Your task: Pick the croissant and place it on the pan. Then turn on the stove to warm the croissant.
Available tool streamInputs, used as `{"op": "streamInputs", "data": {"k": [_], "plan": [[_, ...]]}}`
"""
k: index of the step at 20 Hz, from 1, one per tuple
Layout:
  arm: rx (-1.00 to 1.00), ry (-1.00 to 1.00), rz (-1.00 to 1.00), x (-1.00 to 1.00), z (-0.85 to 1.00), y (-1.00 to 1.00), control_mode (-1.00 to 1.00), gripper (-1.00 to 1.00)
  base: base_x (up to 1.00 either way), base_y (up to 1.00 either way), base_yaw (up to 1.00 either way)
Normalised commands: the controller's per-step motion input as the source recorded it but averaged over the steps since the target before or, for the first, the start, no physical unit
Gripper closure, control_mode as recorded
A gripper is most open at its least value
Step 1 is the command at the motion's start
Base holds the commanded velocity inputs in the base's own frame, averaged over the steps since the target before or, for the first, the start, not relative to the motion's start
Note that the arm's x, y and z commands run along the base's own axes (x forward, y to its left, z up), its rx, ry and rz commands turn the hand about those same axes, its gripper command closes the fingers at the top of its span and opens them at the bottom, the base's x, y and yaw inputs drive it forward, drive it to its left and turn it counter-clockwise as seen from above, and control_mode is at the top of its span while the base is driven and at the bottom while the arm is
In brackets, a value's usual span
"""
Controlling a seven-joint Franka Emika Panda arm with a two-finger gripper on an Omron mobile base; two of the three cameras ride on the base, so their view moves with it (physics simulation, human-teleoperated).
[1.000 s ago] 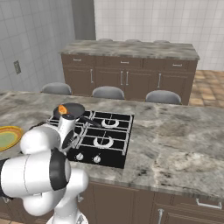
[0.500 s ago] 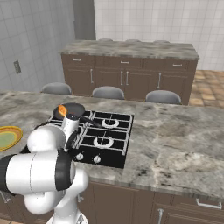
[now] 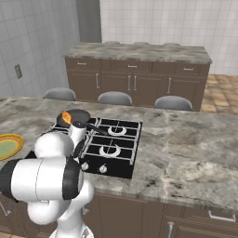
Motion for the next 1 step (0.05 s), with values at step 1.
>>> {"op": "streamInputs", "data": {"k": [1], "plan": [[0.00,0.00,0.60,-0.86,0.00,0.20,-1.00,1.00,0.00,0.00,0.00]]}}
